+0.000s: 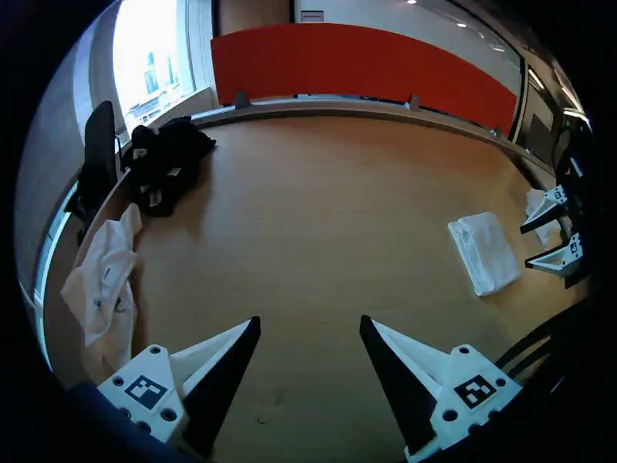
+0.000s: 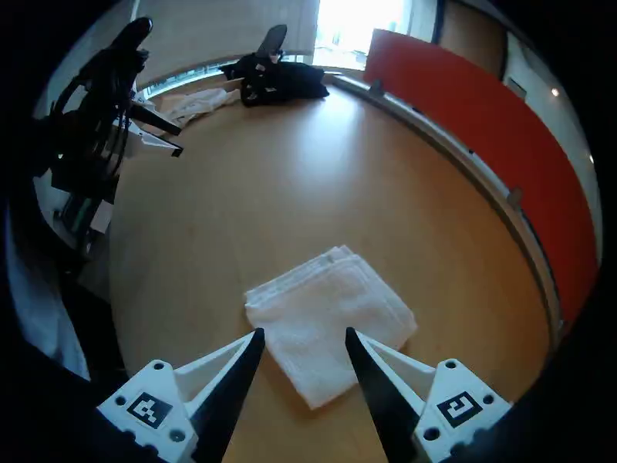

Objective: Fold towel

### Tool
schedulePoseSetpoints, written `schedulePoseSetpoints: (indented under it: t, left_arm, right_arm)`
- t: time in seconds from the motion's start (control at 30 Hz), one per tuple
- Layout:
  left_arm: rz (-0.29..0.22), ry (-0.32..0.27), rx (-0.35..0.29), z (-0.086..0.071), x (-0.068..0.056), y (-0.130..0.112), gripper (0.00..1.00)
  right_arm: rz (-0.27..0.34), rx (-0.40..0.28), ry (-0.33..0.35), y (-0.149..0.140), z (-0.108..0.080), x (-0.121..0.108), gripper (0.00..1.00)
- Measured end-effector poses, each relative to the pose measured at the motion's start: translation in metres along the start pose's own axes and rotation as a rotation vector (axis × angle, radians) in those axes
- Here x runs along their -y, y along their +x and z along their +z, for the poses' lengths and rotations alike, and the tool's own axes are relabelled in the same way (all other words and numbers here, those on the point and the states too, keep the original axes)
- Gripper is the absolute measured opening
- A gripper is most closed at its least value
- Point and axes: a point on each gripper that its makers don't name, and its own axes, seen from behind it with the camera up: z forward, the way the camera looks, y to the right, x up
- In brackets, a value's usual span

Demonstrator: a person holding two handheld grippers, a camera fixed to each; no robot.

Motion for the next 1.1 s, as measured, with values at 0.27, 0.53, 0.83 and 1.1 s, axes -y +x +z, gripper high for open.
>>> schedulePoseSetpoints:
  t: [0.27, 0.53, 0.83, 1.1]
  left_arm:
    - [0.000, -0.002, -0.008, -0.001, -0.002, 0.003, 0.96]
    - [0.002, -0.003, -0.011, -0.002, -0.003, 0.005, 0.96]
    - [0.009, -0.008, -0.014, -0.002, -0.006, 0.006, 0.96]
    - [0.011, -0.009, -0.014, -0.002, -0.008, 0.006, 0.96]
  right_arm:
    - [0.014, 0.015, -0.014, -0.013, 0.000, -0.003, 0.80]
    - [0.047, 0.044, -0.028, -0.039, 0.001, -0.008, 0.81]
    - [0.079, 0.081, -0.045, -0.067, -0.001, -0.015, 0.81]
    - [0.088, 0.096, -0.049, -0.079, -0.001, -0.015, 0.80]
